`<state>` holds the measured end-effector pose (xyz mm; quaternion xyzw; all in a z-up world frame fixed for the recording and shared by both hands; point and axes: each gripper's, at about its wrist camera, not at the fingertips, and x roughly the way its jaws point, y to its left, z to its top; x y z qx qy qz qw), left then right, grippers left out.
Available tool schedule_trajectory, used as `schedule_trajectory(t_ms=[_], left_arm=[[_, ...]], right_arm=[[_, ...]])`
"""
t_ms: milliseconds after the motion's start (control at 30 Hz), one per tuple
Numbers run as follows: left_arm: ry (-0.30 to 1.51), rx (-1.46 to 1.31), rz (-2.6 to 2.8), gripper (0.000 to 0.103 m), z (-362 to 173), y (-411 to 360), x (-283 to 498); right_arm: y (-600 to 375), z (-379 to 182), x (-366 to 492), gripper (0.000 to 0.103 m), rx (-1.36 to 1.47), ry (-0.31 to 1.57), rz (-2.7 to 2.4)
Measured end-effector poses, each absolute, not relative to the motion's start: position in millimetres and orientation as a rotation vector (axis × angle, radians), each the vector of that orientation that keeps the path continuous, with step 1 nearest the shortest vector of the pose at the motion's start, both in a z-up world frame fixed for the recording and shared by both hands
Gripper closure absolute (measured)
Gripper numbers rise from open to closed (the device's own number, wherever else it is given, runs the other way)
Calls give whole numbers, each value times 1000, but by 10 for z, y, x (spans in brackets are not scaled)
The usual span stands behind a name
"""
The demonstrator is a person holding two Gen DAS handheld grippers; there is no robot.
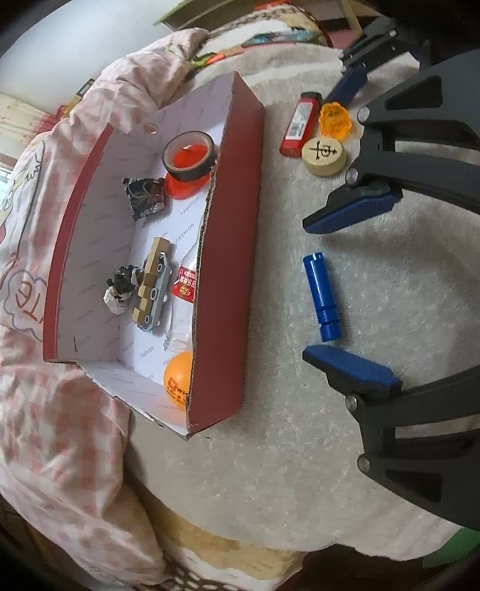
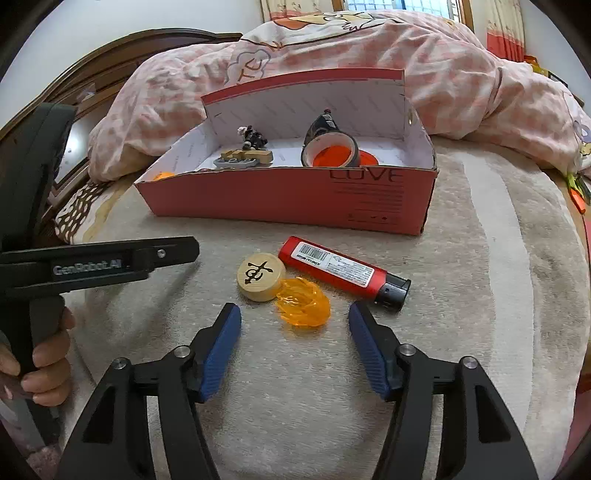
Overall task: Organize objects
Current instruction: 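Grasp the blue cylinder with the left gripper while the right gripper grasps the orange translucent piece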
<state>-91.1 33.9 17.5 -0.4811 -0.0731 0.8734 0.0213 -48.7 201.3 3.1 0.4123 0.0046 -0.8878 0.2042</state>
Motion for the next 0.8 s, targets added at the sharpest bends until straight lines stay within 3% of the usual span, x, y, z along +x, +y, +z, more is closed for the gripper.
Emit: schedule_trajectory(t_ms=[67, 400, 600, 667, 800], left_arm=[[-188, -1491, 2722, 55, 170, 349, -905], [-189, -1442, 2684, 55, 185, 240, -819], [-169, -1418, 2659, 55, 191, 210, -783], [-156, -1414, 2652, 55, 193, 208, -770], [-128, -1402, 2640, 55, 189, 203, -754]], right_arm=[[2007, 28, -489, 36, 1147, 11, -2476], [2078, 65, -495, 36, 1184, -124, -2483], [1967, 73, -511, 37, 1204, -74, -2521], [1921, 71, -518, 43, 1204, -25, -2546], [1894, 81, -516, 73, 1205, 29, -2571]])
